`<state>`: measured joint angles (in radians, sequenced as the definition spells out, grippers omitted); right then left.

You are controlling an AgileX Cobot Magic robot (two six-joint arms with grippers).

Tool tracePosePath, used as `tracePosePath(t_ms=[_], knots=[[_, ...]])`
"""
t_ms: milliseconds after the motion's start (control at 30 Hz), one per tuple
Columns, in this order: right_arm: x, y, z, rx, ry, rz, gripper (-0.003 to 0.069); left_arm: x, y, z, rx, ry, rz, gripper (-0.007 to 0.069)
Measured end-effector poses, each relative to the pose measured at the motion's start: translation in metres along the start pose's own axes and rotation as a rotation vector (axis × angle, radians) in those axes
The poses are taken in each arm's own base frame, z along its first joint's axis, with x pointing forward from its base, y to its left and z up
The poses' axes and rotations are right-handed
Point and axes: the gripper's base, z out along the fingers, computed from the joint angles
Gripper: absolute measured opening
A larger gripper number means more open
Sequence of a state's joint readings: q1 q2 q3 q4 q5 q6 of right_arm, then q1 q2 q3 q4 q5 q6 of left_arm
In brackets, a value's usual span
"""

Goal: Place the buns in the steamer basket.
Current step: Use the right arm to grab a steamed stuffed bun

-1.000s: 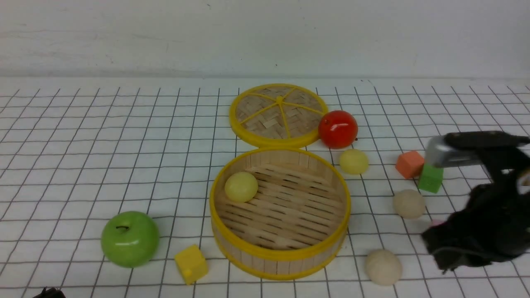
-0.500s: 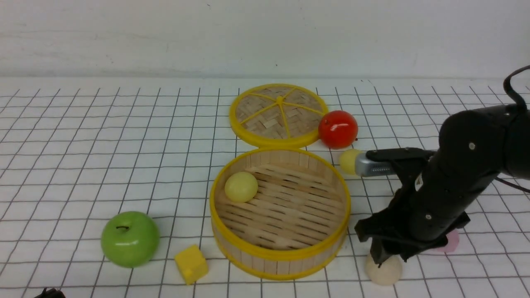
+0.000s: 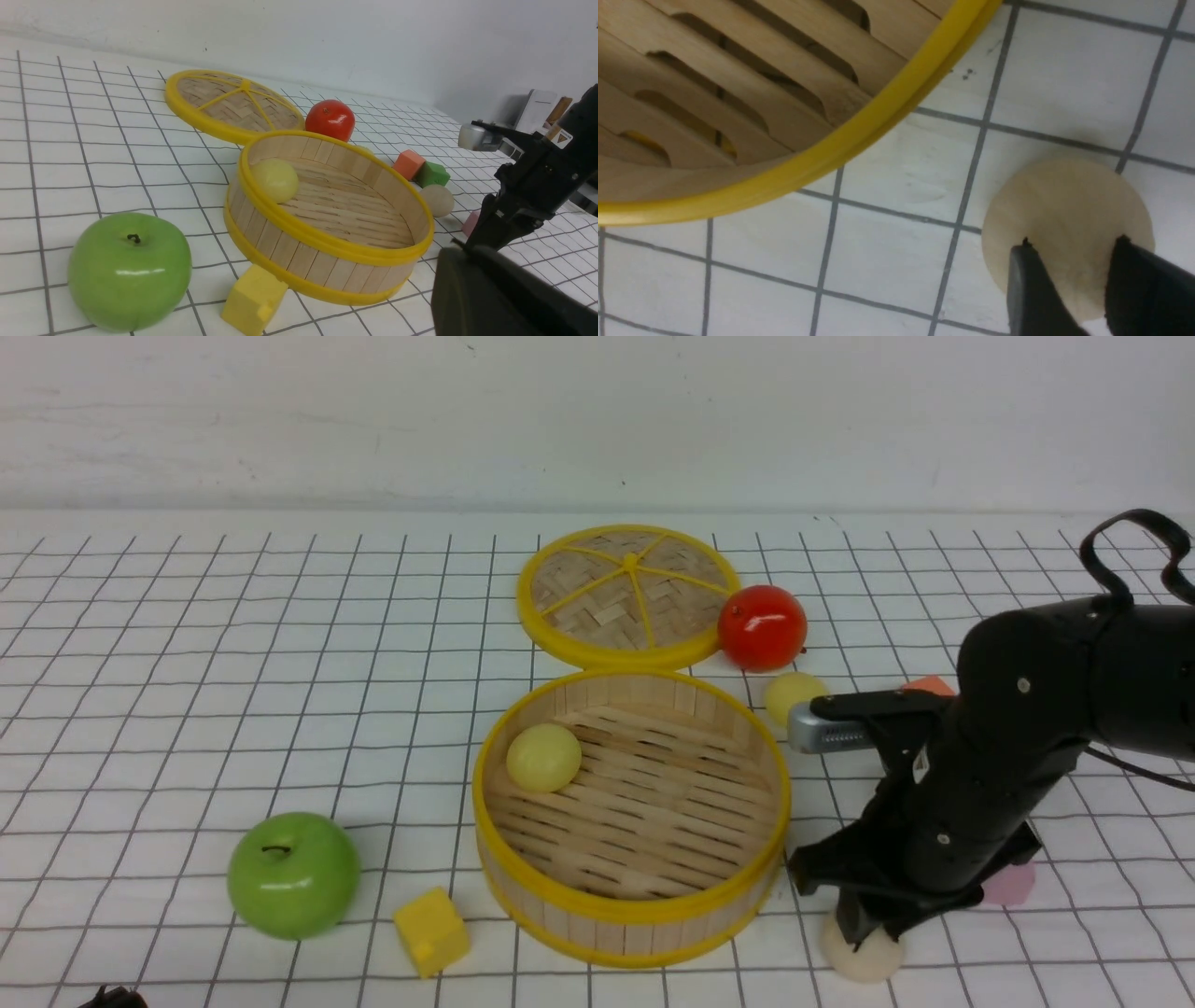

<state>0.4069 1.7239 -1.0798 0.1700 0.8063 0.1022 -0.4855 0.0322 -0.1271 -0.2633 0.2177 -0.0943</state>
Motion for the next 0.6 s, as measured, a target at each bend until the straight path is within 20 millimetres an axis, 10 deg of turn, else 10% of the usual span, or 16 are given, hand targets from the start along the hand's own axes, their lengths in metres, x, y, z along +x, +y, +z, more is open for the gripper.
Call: tracePosePath(t_ms=[600], knots=[[-0.0004, -0.0039, -0.0054, 0.051, -0.021, -0.058, -0.0014, 0.0000, 0.0000, 0.0000, 0.000, 0.000, 0.000, 0.0000]])
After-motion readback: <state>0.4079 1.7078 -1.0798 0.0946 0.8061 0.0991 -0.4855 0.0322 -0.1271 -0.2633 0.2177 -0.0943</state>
